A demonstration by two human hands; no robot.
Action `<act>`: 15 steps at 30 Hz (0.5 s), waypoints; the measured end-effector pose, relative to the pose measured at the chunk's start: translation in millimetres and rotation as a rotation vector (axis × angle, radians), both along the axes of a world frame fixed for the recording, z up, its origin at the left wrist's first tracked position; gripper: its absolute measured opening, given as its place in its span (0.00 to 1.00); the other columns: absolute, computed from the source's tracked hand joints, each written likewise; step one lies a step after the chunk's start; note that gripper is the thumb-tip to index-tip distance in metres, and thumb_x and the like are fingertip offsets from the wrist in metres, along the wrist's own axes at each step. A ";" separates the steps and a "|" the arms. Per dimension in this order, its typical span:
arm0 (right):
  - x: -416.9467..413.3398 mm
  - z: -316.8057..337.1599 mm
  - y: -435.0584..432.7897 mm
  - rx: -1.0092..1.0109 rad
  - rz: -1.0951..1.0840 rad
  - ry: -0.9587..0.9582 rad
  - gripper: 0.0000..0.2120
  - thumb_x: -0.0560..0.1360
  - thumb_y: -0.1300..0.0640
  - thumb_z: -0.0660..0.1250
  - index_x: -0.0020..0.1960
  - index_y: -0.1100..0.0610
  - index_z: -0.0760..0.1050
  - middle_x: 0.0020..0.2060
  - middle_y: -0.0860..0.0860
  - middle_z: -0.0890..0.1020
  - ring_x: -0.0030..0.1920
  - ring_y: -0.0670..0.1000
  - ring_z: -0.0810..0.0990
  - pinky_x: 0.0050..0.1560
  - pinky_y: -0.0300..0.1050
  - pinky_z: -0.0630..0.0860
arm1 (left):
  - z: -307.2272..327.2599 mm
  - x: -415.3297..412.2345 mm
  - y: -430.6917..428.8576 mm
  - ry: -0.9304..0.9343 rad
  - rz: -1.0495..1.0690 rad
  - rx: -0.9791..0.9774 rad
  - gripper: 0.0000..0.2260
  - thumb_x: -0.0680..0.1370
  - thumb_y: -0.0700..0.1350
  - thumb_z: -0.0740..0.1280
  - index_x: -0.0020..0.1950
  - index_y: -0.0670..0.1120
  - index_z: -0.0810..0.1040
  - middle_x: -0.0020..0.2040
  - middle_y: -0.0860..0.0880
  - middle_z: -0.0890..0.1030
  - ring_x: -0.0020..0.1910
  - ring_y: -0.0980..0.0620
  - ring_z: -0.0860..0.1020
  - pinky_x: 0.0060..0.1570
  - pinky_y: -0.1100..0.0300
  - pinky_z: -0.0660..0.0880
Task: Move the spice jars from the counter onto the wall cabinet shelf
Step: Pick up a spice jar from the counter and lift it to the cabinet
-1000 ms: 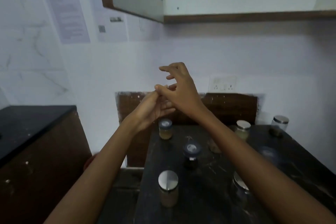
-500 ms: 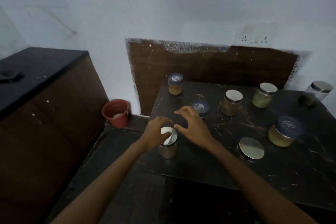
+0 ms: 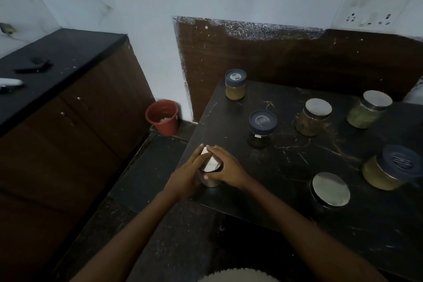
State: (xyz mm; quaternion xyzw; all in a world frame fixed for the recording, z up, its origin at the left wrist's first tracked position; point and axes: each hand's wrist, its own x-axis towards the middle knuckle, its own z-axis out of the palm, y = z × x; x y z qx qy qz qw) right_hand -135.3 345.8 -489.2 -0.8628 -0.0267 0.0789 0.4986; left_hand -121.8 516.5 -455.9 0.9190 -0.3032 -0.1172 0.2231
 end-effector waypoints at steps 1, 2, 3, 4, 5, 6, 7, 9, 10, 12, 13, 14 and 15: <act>0.4 -1.8 0.0 0.013 -0.004 -0.024 0.40 0.65 0.54 0.76 0.73 0.51 0.61 0.73 0.50 0.63 0.73 0.47 0.58 0.72 0.48 0.60 | -0.7 -0.6 -1.1 0.005 0.009 -0.005 0.34 0.74 0.38 0.68 0.75 0.51 0.56 0.77 0.55 0.44 0.67 0.53 0.68 0.45 0.71 0.70; 0.9 -2.5 -0.5 0.027 -0.005 -0.047 0.39 0.65 0.56 0.77 0.72 0.53 0.63 0.71 0.51 0.65 0.72 0.47 0.61 0.71 0.47 0.61 | -1.2 -1.4 -2.0 0.011 0.016 -0.006 0.35 0.74 0.38 0.68 0.76 0.52 0.56 0.77 0.57 0.42 0.66 0.53 0.70 0.40 0.72 0.68; 1.1 -1.1 -1.2 0.040 -0.010 -0.073 0.38 0.64 0.57 0.77 0.71 0.54 0.65 0.70 0.51 0.68 0.70 0.47 0.64 0.70 0.45 0.63 | -2.1 -1.5 -2.1 0.019 0.020 -0.010 0.35 0.74 0.37 0.68 0.76 0.52 0.55 0.76 0.58 0.40 0.66 0.52 0.70 0.38 0.72 0.68; 1.7 0.6 -2.5 0.055 -0.016 -0.099 0.37 0.64 0.58 0.77 0.70 0.56 0.67 0.68 0.51 0.70 0.68 0.46 0.66 0.69 0.41 0.64 | -2.6 -1.1 -1.7 0.026 0.023 -0.015 0.36 0.73 0.37 0.68 0.76 0.52 0.54 0.75 0.59 0.39 0.67 0.52 0.69 0.38 0.72 0.69; 1.9 4.3 -4.3 0.077 -0.023 -0.114 0.36 0.63 0.59 0.78 0.68 0.56 0.69 0.66 0.51 0.72 0.65 0.45 0.68 0.66 0.36 0.66 | -1.6 -1.0 -1.9 0.035 0.020 -0.017 0.38 0.73 0.37 0.68 0.76 0.53 0.52 0.74 0.60 0.37 0.68 0.52 0.68 0.41 0.70 0.72; 2.0 9.3 -6.3 0.107 -0.031 -0.114 0.34 0.63 0.60 0.78 0.67 0.56 0.70 0.65 0.51 0.74 0.63 0.43 0.70 0.64 0.31 0.66 | 1.1 -1.1 -2.2 0.045 0.013 -0.020 0.40 0.72 0.37 0.69 0.76 0.54 0.50 0.74 0.61 0.36 0.71 0.52 0.64 0.46 0.67 0.74; 2.5 15.2 -8.4 0.144 -0.033 -0.098 0.33 0.63 0.61 0.78 0.65 0.56 0.71 0.64 0.51 0.75 0.61 0.43 0.71 0.62 0.30 0.67 | 4.5 -0.8 -2.3 0.047 0.001 -0.027 0.42 0.71 0.38 0.71 0.76 0.56 0.48 0.73 0.61 0.35 0.73 0.52 0.61 0.52 0.64 0.74; 3.2 29.9 -14.7 0.230 -0.015 -0.051 0.31 0.63 0.62 0.78 0.64 0.56 0.72 0.63 0.51 0.76 0.61 0.45 0.72 0.59 0.31 0.69 | 13.0 -0.6 -3.5 0.038 -0.028 -0.058 0.48 0.68 0.43 0.75 0.75 0.57 0.45 0.74 0.61 0.34 0.74 0.52 0.55 0.59 0.58 0.73; 3.7 38.1 -18.6 0.264 0.001 -0.038 0.30 0.64 0.62 0.77 0.64 0.57 0.73 0.62 0.51 0.76 0.62 0.45 0.73 0.58 0.30 0.70 | 17.5 -1.0 -3.8 0.033 -0.043 -0.081 0.50 0.66 0.45 0.77 0.75 0.57 0.44 0.74 0.60 0.33 0.75 0.51 0.53 0.62 0.55 0.72; 3.0 56.8 -27.5 0.293 0.025 -0.020 0.28 0.66 0.60 0.75 0.65 0.56 0.72 0.62 0.50 0.76 0.62 0.45 0.73 0.57 0.31 0.71 | 27.2 -3.6 -4.2 0.042 -0.062 -0.147 0.54 0.64 0.49 0.78 0.75 0.59 0.41 0.75 0.61 0.34 0.75 0.50 0.50 0.66 0.50 0.69; 1.7 67.1 -32.1 0.290 0.032 -0.009 0.27 0.68 0.58 0.74 0.65 0.55 0.72 0.62 0.48 0.75 0.61 0.44 0.73 0.56 0.32 0.72 | 31.8 -6.0 -4.0 0.051 -0.062 -0.184 0.56 0.62 0.51 0.79 0.75 0.61 0.40 0.75 0.61 0.34 0.76 0.49 0.49 0.67 0.48 0.68; -0.5 77.1 -37.2 0.282 0.032 0.000 0.25 0.69 0.56 0.73 0.65 0.54 0.72 0.61 0.46 0.75 0.61 0.43 0.73 0.55 0.32 0.71 | 36.6 -8.9 -3.8 0.053 -0.068 -0.210 0.57 0.62 0.52 0.79 0.74 0.63 0.38 0.74 0.62 0.35 0.76 0.50 0.49 0.67 0.46 0.67; -3.4 86.6 -42.4 0.272 0.033 0.011 0.24 0.71 0.54 0.71 0.65 0.52 0.72 0.60 0.44 0.74 0.59 0.41 0.73 0.53 0.31 0.71 | 41.4 -12.1 -3.6 0.042 -0.081 -0.219 0.58 0.61 0.53 0.79 0.74 0.64 0.37 0.74 0.62 0.35 0.76 0.50 0.48 0.68 0.45 0.65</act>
